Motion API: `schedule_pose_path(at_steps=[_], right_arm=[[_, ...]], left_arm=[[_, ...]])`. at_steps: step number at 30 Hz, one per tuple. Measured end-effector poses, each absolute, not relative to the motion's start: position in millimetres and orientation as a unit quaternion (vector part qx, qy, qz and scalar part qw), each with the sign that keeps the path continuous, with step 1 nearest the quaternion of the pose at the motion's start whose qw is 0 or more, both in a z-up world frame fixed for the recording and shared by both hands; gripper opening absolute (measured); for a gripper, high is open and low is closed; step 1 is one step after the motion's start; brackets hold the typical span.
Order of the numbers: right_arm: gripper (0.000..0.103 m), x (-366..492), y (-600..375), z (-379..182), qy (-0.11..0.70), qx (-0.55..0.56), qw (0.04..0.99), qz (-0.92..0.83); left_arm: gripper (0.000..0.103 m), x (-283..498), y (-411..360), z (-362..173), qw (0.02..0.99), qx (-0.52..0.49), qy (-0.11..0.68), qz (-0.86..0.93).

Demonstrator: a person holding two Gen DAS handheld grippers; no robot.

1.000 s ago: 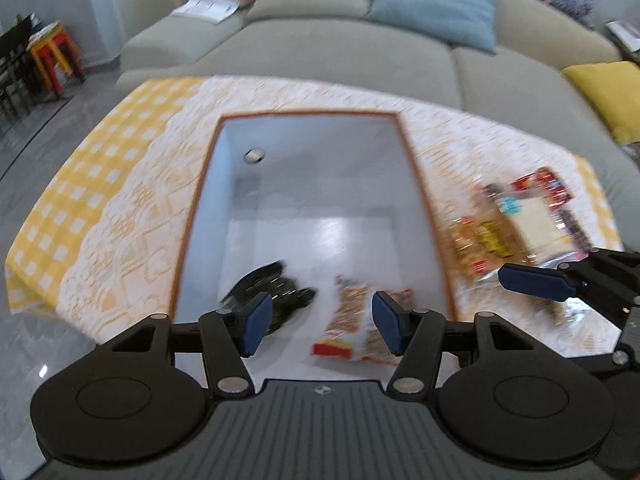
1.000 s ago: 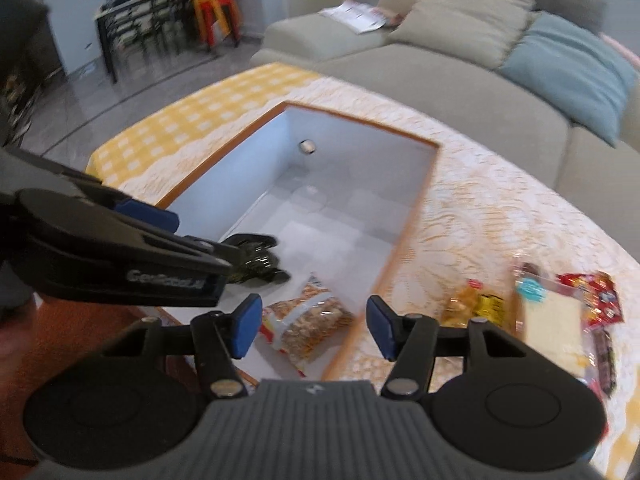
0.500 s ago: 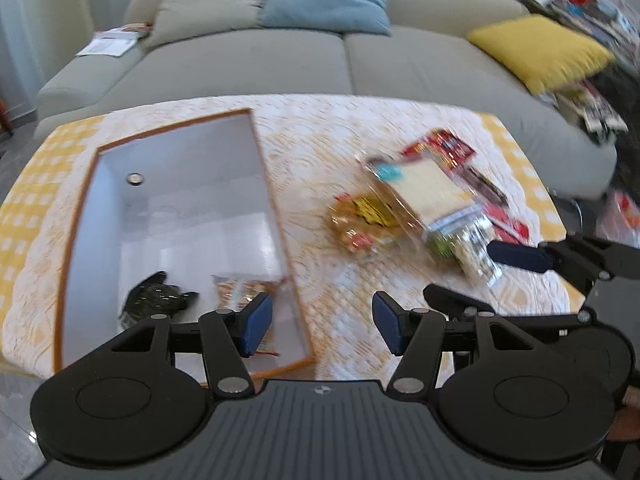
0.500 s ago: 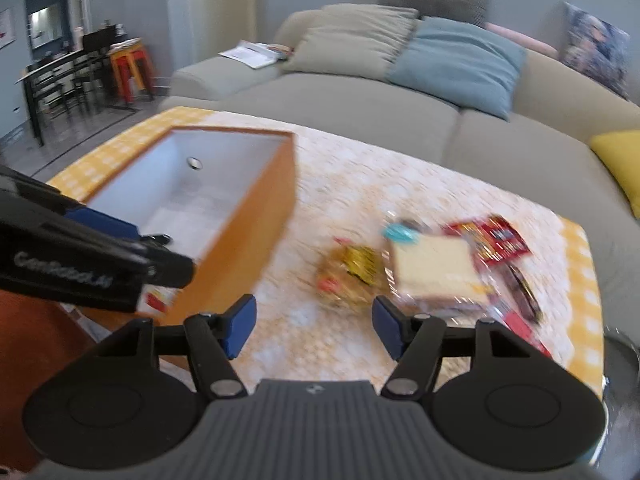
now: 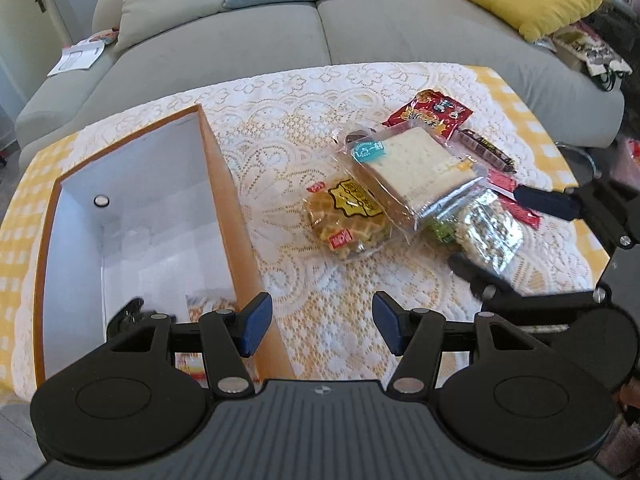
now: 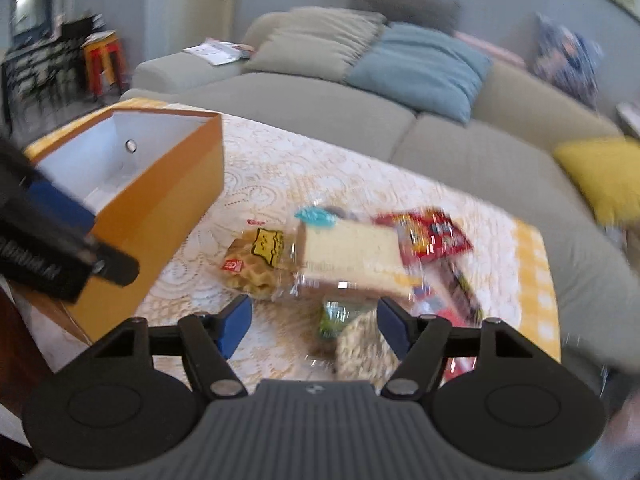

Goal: Organize snacks
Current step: 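Lift both tools out of the box and move them back toward the snacks, then grasp bread loaf with right tool while left tool grasps green raisin pack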

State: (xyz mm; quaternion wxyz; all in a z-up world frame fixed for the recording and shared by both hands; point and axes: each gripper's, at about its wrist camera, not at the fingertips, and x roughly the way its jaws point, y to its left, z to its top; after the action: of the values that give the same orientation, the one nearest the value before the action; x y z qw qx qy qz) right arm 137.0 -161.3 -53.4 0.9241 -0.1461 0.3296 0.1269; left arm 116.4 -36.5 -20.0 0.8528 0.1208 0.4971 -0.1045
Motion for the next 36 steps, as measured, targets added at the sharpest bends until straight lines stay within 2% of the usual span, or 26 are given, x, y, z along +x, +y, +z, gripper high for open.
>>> schedule_pose_path(at_steps=[10, 16, 23, 24, 28, 36], right_arm=[[0.073, 162, -128, -103, 0.299, -0.393, 0.854, 0.164], [0.072, 182, -126, -123, 0.303, -0.446, 0.825, 0.169], [0.069, 203, -128, -137, 0.316, -0.458, 0.810, 0.184], [0.064, 206, -128, -139, 0.318, -0.459, 0.808, 0.188], [0.061, 208, -128, -146, 0.311, -0.472, 0.803, 0.189], [0.037, 213, -133, -128, 0.325, -0.440, 0.814, 0.196]], left_arm=[[0.068, 151, -49, -38, 0.839, 0.154, 0.510, -0.107], [0.068, 164, -47, -45, 0.834, 0.154, 0.518, -0.112], [0.068, 172, -47, -54, 0.826, 0.160, 0.528, -0.115], [0.068, 174, -47, -55, 0.825, 0.160, 0.529, -0.115], [0.068, 177, -47, -59, 0.823, 0.159, 0.534, -0.113], [0.068, 178, -45, -59, 0.824, 0.160, 0.533, -0.111]])
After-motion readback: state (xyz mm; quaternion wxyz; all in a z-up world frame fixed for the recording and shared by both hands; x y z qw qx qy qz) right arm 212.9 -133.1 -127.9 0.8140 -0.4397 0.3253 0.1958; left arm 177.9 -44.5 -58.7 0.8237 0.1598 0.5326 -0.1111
